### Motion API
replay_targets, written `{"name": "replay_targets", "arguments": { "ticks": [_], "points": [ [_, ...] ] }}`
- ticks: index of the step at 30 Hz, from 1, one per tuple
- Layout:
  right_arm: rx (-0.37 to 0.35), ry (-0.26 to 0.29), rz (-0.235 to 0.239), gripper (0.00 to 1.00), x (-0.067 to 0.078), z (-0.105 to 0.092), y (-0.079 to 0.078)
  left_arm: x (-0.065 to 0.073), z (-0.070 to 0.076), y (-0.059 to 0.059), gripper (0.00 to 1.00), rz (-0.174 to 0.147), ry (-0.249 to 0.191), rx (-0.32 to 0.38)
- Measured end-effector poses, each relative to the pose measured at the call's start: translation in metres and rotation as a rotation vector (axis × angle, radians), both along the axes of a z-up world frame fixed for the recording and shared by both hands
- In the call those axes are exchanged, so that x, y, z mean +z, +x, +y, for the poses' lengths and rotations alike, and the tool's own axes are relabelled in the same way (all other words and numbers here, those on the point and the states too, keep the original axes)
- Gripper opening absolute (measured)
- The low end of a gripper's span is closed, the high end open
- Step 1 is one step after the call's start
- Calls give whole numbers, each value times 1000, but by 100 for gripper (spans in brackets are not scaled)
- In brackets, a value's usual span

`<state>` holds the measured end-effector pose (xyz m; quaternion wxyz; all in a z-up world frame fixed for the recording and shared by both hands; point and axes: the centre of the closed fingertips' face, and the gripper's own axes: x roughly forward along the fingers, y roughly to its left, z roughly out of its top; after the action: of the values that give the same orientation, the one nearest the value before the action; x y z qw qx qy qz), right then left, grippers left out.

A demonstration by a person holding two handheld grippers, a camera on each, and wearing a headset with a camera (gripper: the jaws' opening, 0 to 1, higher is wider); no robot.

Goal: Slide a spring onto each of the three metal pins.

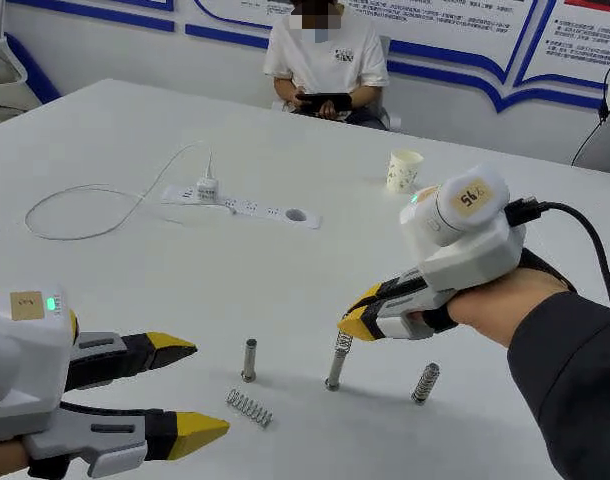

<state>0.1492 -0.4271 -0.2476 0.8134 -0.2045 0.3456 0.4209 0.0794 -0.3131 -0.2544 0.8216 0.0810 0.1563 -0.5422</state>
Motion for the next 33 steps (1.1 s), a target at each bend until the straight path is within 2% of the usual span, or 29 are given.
{"name": "replay_targets", "arguments": {
  "ticks": [7, 21, 33],
  "points": [
    [-4, 1, 11, 11, -6, 0, 1, -2, 0, 1, 52, 4, 2, 0],
    [-27, 2, 43, 11, -31, 0, 4, -4, 1, 1, 51, 11, 7, 2],
    [-38, -16, 41, 11, -47, -1, 6, -6, 1, 1, 51, 17, 9, 4]
  ]
}}
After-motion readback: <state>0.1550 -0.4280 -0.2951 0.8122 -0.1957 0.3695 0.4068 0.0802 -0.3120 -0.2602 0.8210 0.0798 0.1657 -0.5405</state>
